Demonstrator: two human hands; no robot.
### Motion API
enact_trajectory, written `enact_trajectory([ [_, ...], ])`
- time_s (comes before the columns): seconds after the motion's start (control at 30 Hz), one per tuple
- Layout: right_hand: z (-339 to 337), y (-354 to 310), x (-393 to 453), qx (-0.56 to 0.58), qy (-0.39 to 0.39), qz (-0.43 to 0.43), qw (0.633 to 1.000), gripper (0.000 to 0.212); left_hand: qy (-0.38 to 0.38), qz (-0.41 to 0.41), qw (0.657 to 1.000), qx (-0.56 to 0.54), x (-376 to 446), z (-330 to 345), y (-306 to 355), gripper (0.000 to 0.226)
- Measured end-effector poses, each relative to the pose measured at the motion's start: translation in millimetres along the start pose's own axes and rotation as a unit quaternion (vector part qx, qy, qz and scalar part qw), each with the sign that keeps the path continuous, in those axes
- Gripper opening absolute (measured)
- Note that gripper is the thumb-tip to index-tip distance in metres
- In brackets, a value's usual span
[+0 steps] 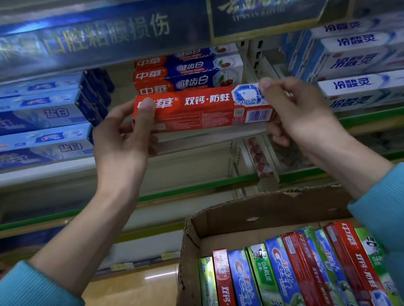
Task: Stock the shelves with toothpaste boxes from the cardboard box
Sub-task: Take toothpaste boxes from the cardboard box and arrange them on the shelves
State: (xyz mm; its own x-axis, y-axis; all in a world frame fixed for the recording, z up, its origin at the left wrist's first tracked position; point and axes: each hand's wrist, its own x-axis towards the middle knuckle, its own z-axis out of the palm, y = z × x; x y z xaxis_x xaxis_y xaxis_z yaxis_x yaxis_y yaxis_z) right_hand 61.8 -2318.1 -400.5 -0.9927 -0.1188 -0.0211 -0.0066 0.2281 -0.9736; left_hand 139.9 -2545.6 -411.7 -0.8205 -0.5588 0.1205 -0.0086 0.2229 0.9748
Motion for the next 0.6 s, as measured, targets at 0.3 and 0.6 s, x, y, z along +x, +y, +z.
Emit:
enact_trajectory([
  [0.3,-2.4,-7.8,5.0,0.043,-0.026,0.042,0.998,0.053,-0.005,-0.039,0.999,0.012,7.0,-0.4,5.5,0.070],
  [0.6,-6.2,-2.8,2.5,0.118,-0.066,0.019,0.991,0.015,-0.018,-0.078,0.991,-0.103,-1.2,0.3,9.8,0.009],
])
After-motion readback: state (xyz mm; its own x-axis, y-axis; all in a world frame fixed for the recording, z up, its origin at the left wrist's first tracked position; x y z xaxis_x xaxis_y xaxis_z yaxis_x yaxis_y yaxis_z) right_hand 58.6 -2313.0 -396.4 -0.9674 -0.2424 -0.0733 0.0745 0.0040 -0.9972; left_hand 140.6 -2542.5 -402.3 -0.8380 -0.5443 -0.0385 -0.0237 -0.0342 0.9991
